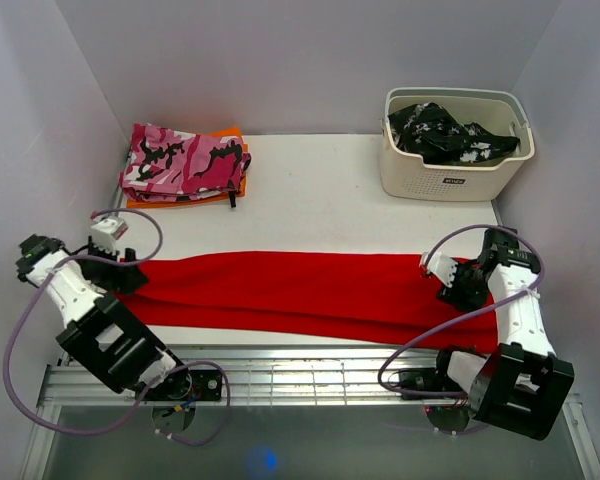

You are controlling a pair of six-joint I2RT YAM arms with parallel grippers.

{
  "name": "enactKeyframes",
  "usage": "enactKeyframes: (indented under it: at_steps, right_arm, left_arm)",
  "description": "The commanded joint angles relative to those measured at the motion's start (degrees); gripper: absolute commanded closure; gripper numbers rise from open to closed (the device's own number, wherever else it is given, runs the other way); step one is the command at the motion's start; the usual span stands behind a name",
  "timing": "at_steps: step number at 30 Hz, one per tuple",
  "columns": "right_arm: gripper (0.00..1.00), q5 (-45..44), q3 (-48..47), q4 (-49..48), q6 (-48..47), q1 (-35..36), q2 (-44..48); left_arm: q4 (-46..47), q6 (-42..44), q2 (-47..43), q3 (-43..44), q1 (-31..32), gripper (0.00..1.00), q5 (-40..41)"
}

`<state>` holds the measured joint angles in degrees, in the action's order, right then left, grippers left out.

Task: Fold and stack the trousers
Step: Fold the trousers

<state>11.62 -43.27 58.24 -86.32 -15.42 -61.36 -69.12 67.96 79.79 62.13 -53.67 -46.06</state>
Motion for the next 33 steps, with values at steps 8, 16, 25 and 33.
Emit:
enactKeyframes:
  at_steps: [8,16,25,33]
  right_arm:
    - [0.31,-0.8,-4.6,-0.1,5.0,0.5,-10.6]
    - [0.36,-3.2,-2.4,-9.1,12.3,7.4,-19.3]
    - [0.39,1.6,-10.2,-11.4,24.1,20.4,-26.3]
    - [0.39,6.5,-21.4,-4.5,29.4,19.8,-22.0]
  left_arm:
    - [16.5,-16.0,-9.6,-12.9,32.1,0.24,5.1]
    - [30.4,-28.4,3.8,-17.2,37.9,0.36,20.2]
    - [33.9,-29.6,14.3,-4.9,34.5,0.47,27.3]
    - [25.2,-19.9,8.4,6.4,34.8,0.25,10.5]
